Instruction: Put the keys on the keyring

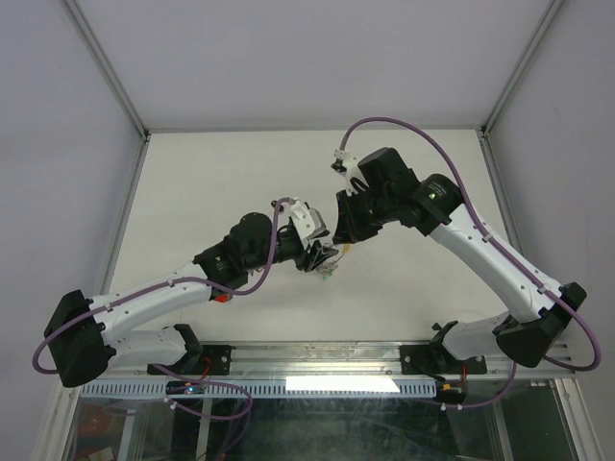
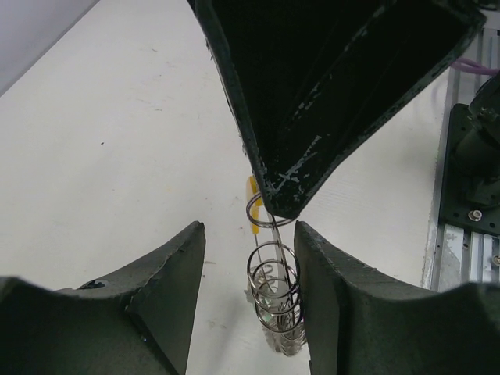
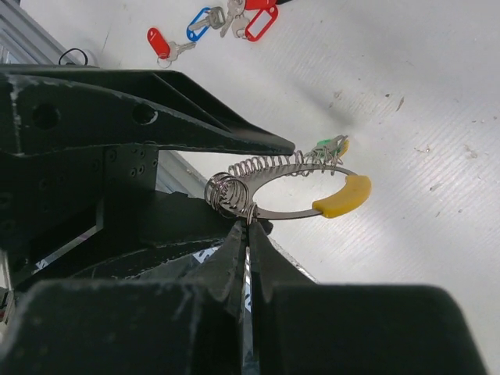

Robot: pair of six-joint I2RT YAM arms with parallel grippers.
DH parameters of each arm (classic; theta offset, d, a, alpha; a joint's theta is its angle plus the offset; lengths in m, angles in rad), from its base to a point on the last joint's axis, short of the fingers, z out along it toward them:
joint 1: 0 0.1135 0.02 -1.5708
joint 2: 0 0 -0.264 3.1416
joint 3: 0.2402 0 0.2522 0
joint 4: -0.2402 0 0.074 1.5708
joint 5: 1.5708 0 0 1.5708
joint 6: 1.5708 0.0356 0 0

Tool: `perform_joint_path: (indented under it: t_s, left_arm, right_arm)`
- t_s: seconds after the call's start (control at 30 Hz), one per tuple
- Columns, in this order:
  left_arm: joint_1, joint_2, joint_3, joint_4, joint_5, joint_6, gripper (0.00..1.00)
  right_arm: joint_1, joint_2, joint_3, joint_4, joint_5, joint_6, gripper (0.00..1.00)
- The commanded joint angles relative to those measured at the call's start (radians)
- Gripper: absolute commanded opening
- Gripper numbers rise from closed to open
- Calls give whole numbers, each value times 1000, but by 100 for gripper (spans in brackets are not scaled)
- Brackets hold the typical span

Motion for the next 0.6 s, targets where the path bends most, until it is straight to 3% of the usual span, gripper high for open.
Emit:
perform_joint_path:
  t_s: [0.0, 0.57]
  left_arm:
    - [-15, 23, 69, 48, 25, 42, 47]
    - [-53, 30, 89, -4, 8, 93, 3]
  right_arm:
    - [-3, -23, 22, 13, -51, 12, 0]
    - [-51, -3, 65, -45, -82, 13, 0]
